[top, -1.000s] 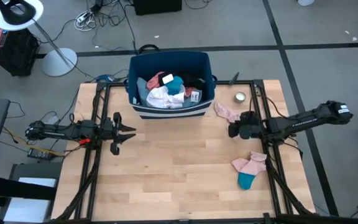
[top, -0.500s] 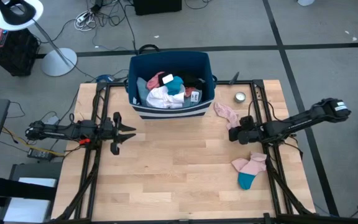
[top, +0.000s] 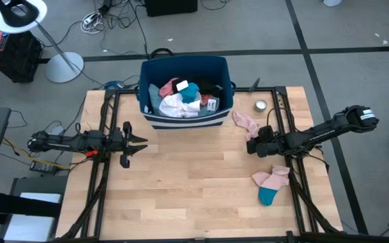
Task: Sort clothes
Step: Put the top pink sock into the blue bin
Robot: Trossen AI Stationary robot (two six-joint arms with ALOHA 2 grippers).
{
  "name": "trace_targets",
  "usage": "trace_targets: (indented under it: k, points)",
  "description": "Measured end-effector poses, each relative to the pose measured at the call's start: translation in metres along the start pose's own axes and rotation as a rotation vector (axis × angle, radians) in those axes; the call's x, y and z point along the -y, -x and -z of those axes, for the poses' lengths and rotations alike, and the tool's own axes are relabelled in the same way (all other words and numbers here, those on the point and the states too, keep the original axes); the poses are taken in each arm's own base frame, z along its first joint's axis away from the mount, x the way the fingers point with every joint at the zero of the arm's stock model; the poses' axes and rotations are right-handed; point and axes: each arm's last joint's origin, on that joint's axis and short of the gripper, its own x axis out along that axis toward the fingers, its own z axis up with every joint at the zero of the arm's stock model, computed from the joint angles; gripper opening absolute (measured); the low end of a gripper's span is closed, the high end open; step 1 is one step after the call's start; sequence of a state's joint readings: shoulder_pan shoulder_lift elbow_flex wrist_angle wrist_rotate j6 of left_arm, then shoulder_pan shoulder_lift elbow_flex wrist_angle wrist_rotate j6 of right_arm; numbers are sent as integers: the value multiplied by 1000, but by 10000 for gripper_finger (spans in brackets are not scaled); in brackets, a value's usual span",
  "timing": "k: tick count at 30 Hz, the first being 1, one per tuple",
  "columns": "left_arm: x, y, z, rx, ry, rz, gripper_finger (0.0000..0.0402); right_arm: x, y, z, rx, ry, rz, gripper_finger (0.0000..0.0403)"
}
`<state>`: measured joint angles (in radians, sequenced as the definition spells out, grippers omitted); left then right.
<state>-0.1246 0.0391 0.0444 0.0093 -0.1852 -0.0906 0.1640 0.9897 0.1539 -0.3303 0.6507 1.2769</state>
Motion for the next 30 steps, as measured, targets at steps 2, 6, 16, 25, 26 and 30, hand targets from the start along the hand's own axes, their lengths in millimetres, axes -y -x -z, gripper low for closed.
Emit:
trace_targets:
  k: [2, 6, 16, 25, 26, 30]
  points:
    - [0, 0, 0, 0, 0, 0, 115, 0, 0, 0, 1, 5, -2, 70]
    - [0, 0, 0, 0, 0, 0, 115, -2, -1, 0, 1, 29, -21, 17]
    - [0, 0, 0, -1, 0, 6, 115, -8, 1, -3, -17, 58, -46, 6]
    - [0, 0, 0, -1, 0, 5, 115, -36, 29, -32, -50, 233, 3, 4]
    - [0, 0, 0, -1, 0, 5, 115, -39, 34, -38, -52, 255, 12, 4]
    - [0, 0, 0, -1, 0, 4, 115, -53, 60, -63, -43, 330, 56, 3]
